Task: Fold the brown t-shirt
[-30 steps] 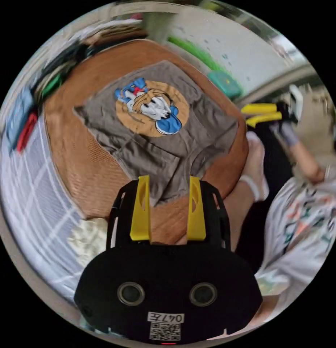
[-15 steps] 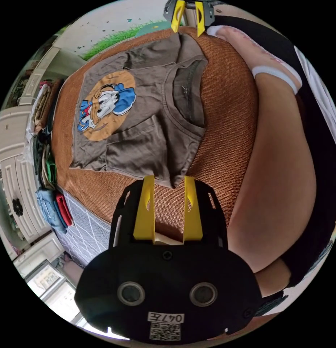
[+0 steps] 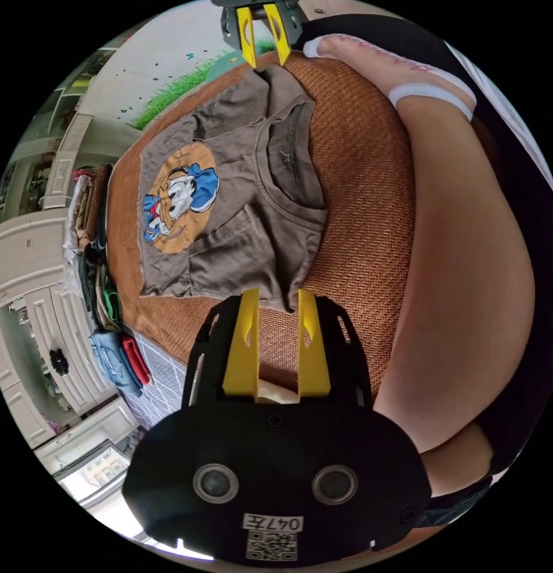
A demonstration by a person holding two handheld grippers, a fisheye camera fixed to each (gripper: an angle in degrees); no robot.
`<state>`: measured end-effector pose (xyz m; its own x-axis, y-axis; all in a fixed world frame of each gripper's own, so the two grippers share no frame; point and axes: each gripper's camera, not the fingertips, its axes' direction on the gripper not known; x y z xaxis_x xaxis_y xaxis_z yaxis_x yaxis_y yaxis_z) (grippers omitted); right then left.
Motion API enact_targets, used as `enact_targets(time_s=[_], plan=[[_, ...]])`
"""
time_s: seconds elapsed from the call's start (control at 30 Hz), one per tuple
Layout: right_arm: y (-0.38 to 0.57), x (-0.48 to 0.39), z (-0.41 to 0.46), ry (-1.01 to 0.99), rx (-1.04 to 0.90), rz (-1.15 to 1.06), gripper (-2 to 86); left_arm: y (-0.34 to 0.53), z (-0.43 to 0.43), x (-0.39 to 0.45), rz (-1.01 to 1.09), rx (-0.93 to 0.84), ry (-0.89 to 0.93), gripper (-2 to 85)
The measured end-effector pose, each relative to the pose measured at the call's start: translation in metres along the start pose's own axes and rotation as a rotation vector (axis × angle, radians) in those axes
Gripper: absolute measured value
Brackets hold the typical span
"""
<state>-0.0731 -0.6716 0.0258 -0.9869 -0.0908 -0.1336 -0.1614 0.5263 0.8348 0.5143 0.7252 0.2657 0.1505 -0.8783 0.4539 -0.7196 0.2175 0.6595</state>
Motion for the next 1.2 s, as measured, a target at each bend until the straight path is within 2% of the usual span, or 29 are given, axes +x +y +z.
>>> enact_targets(time_s=[0.13,0.23,0.3,0.53,0.77,0.9,1.07,1.2], plan=[[0.001,0.013,-0.017,-0.031,0.092,0.086,2.4,-0.005,0.009,0.001,0.018,-0.011,0.006,9.1],[-0.001,0.019,-0.006,-0.046,0.029,0.086,1.8,-0.01,0.018,-0.004,0.036,-0.02,0.03,8.3],[0.002,0.024,0.01,-0.133,-0.027,0.09,1.4,-0.011,0.026,-0.009,0.049,-0.023,0.062,7.3],[0.012,0.054,-0.012,-0.176,0.066,0.154,2.5,-0.008,0.059,-0.014,0.079,-0.021,0.047,6.4],[0.003,0.059,0.0,-0.124,-0.012,0.002,4.6,0.007,0.111,-0.047,0.0,-0.007,0.129,4.6],[0.017,0.087,0.002,-0.249,0.036,0.068,0.8,0.018,0.148,-0.068,-0.051,-0.002,0.166,0.0],[0.032,0.123,0.003,-0.312,0.054,0.161,-0.4,0.035,0.194,-0.103,-0.101,-0.006,0.265,-0.8],[0.042,0.134,-0.027,-0.31,0.081,0.14,-0.2,0.059,0.214,-0.123,-0.11,-0.012,0.33,-0.8]])
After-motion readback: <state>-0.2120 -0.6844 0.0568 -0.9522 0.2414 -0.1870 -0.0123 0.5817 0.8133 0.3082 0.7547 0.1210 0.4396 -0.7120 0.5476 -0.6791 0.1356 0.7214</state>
